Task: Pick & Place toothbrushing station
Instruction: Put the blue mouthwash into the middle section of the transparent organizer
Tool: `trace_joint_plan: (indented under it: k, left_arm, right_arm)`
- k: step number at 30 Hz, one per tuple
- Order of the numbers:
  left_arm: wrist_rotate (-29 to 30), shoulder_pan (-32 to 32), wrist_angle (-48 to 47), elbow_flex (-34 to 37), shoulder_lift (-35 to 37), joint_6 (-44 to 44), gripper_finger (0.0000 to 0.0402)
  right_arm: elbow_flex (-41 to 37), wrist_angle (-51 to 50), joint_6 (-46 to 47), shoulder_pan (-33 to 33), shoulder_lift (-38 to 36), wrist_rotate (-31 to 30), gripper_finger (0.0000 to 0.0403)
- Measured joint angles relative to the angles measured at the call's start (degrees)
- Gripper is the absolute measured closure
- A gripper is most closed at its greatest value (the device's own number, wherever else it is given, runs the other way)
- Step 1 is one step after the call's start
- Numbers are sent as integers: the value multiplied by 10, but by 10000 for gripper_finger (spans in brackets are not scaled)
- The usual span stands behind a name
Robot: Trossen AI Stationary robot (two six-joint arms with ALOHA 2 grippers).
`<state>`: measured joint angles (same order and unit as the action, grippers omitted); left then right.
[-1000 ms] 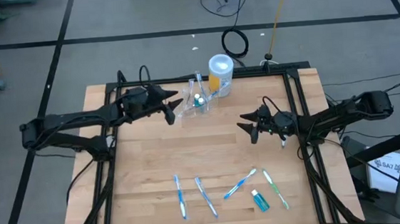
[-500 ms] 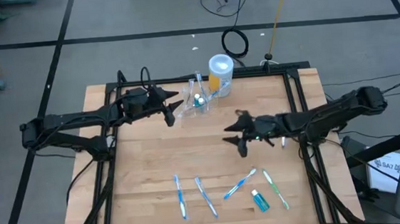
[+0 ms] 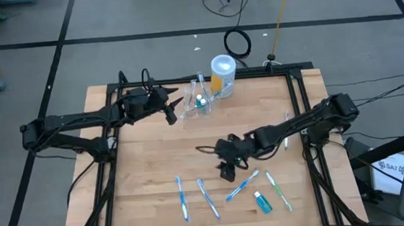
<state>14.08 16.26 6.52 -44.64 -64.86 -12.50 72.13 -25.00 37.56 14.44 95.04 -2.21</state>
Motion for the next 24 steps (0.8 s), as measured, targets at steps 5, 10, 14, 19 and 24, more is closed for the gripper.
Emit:
trace_joint_plan:
  k: [5,10,14,19,24]
  left_arm:
    - [0,6,-1,0,0,-25,213]
    - [1,10,-11,0,0,-21,213]
    - [0,10,-19,0,0,-6,213]
    - [0,10,-25,0,0,16,213]
    - [-1,10,-26,0,0,43,213]
  right_arm:
    - [-5,-110,252,39,1,116,206]
    - [-32,-134,442,103,2,191,206]
    - [-52,-134,527,150,2,182,207]
    - [-87,-133,563,178,2,171,207]
    - [-122,-101,563,179,2,170,207]
